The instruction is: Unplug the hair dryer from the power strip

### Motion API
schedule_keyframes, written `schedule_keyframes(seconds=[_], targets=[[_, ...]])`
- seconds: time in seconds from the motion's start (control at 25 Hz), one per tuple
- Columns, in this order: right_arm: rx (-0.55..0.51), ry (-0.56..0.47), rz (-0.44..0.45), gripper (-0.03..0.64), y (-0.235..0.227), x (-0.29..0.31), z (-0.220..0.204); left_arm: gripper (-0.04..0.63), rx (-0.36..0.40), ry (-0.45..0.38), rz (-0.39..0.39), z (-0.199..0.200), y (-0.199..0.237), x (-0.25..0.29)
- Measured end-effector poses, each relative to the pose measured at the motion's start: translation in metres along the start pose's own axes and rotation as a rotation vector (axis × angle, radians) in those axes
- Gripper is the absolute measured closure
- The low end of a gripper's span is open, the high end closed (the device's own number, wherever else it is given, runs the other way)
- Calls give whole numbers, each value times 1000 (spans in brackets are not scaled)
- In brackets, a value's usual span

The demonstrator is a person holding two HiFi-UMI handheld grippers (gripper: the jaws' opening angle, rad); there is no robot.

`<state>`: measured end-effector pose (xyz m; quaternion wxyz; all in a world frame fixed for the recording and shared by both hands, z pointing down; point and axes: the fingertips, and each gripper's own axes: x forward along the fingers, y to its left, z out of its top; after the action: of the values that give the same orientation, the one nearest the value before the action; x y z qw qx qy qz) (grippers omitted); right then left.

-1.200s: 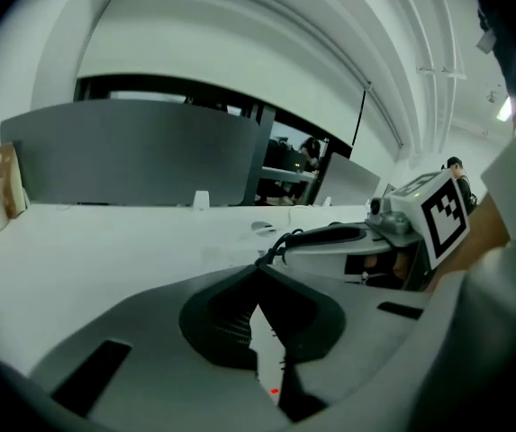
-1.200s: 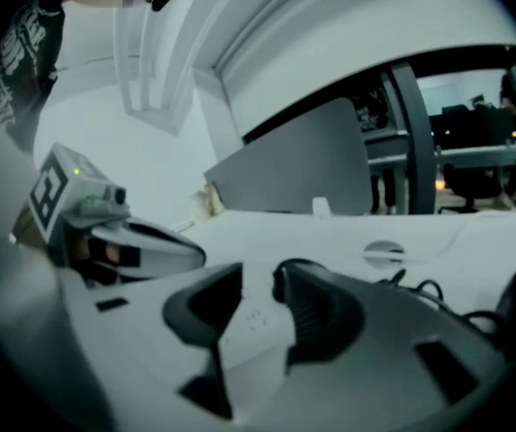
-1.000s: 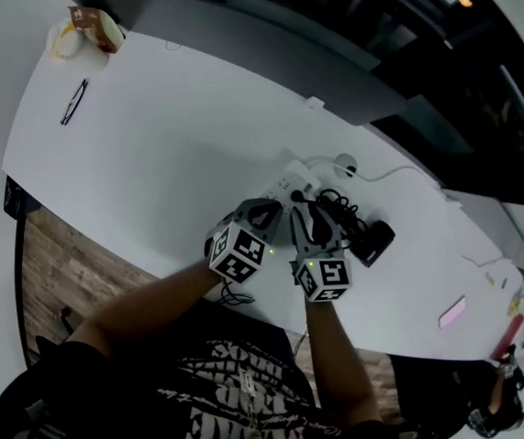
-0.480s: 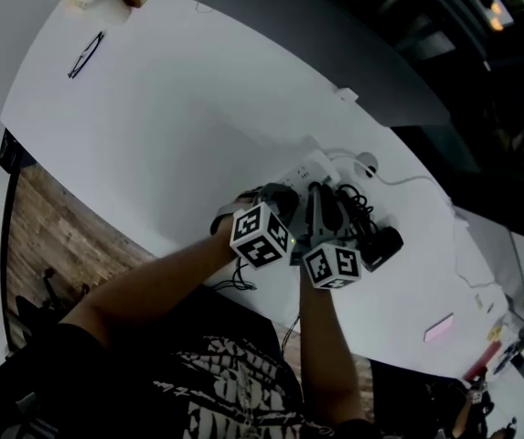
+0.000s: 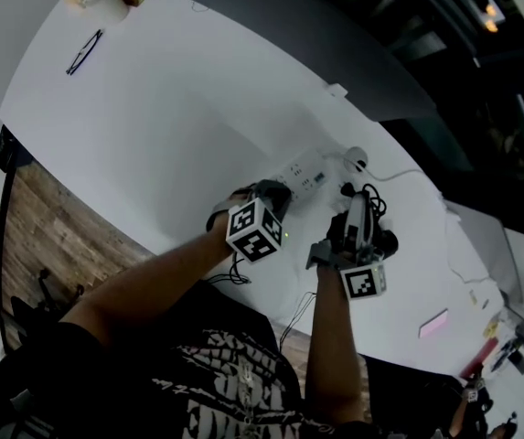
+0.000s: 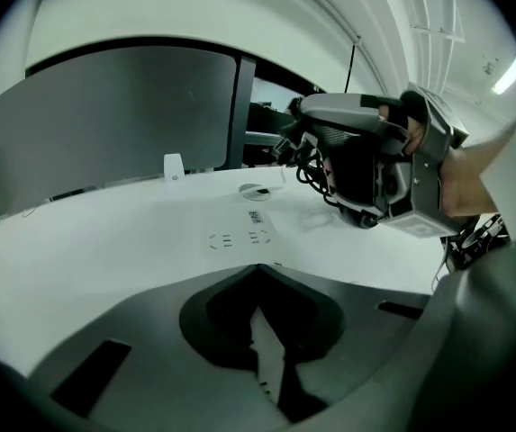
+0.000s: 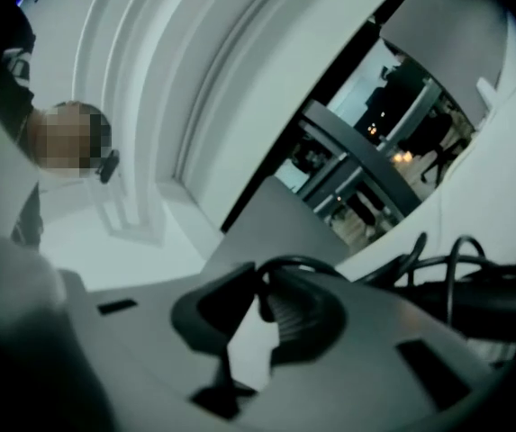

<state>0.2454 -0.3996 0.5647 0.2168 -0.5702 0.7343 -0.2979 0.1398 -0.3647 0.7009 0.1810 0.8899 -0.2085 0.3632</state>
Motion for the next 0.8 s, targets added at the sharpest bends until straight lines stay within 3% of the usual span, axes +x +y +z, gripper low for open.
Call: schedule_keyframes(seconds=[0.44,0.8], targets=[[108,2,-3,548,-17,-29,2,569,-21,3,-9,1,0,3],[193,134,-86,548,-51,-32,-52,569,-21,5,-16,-1,2,5]])
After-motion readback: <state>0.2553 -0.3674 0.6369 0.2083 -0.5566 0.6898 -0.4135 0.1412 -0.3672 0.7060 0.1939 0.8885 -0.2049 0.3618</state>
